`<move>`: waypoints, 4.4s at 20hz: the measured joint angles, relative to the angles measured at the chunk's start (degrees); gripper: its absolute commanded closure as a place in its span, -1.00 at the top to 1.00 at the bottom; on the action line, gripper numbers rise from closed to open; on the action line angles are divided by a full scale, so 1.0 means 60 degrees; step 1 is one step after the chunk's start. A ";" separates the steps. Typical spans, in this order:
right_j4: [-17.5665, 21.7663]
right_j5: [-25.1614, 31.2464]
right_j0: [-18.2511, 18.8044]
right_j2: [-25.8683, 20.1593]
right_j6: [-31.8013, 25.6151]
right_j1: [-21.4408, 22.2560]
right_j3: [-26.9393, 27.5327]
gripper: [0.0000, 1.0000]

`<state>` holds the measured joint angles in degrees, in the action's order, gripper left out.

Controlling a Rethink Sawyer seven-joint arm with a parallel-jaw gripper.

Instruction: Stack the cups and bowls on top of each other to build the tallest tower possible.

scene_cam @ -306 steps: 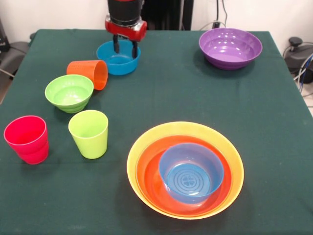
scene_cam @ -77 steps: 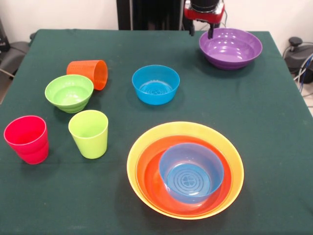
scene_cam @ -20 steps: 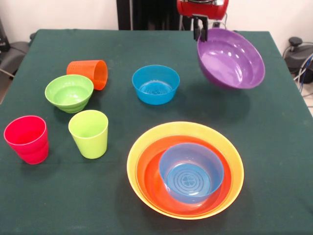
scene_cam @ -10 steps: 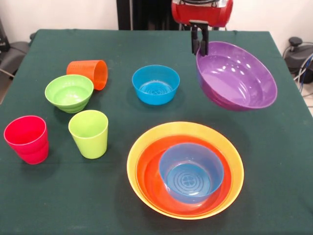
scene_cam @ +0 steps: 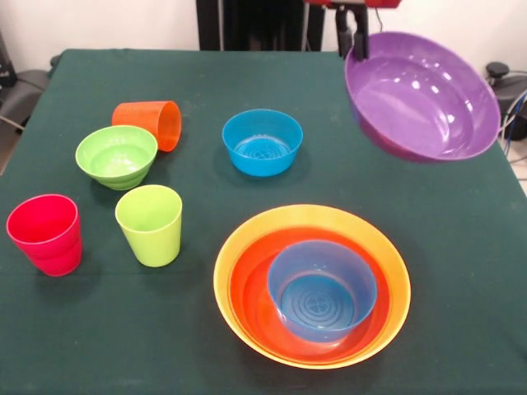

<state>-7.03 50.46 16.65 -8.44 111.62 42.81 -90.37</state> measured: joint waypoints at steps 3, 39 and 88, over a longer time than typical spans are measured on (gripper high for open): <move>-0.0101 0.0560 -0.0069 0.0000 0.0006 -0.0003 0.0335 -1.00; -0.0243 0.1152 0.0662 -0.0498 0.0006 -0.2671 0.4503 -1.00; 0.0631 -0.1672 0.2577 -0.2812 0.0006 -0.2993 0.2535 -1.00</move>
<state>-3.25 40.43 32.11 -25.31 111.65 24.85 -75.16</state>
